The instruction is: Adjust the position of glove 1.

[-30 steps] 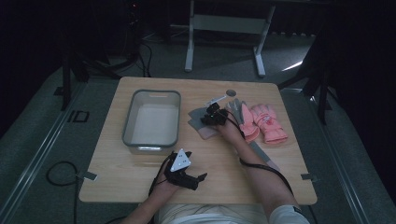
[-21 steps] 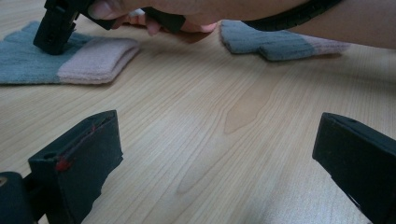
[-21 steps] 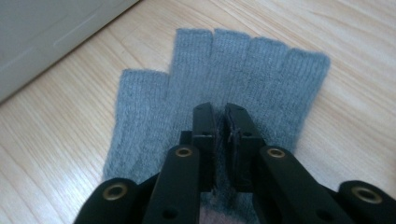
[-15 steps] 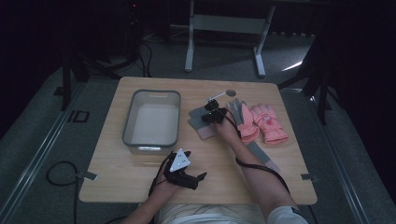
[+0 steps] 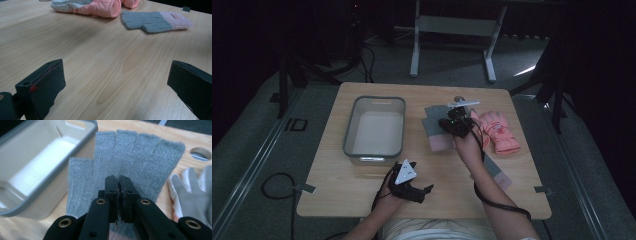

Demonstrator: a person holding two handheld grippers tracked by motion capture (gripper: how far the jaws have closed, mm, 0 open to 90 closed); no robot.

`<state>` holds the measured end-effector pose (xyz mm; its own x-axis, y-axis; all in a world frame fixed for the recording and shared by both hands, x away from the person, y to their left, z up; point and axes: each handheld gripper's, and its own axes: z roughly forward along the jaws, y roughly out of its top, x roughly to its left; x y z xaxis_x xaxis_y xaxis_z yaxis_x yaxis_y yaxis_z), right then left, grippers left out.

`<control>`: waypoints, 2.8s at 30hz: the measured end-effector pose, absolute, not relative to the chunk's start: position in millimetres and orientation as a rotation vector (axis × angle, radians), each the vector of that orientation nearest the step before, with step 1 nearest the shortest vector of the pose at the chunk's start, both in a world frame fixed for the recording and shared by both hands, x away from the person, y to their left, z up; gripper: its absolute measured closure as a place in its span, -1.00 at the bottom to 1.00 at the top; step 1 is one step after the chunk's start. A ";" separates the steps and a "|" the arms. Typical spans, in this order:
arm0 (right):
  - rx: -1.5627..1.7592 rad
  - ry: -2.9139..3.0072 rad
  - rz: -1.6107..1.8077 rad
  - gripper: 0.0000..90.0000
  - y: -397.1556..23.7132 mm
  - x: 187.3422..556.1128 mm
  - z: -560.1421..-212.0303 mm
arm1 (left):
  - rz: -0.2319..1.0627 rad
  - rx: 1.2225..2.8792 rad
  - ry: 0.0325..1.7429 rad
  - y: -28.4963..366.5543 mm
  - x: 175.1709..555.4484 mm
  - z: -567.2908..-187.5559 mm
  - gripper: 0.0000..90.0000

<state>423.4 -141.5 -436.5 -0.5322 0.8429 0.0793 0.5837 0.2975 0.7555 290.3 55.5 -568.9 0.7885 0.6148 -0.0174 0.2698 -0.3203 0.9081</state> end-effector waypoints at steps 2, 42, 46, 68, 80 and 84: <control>1.291 2.217 1.111 0.91 -146.5 409.0 -432.3 | 0.415 1.915 0.664 55.0 289.7 -568.9 -0.98; 1.630 2.124 1.003 0.67 -146.7 367.3 -552.2 | 0.446 1.915 0.656 53.4 287.0 -569.1 -0.98; 1.532 2.160 1.072 0.55 -154.7 367.3 -535.4 | 0.441 1.912 0.655 53.7 287.2 -569.1 -0.98; 0.908 2.516 1.014 0.50 -280.0 374.0 -496.1 | 0.432 1.924 0.653 53.1 288.0 -569.0 -0.98; 0.967 2.609 0.899 0.39 -320.2 364.0 -528.2 | 0.433 1.927 0.653 52.8 288.0 -569.0 -0.98; 0.964 2.632 0.881 0.35 -324.4 365.2 -538.8 | 0.432 1.929 0.650 52.7 288.0 -569.0 -0.98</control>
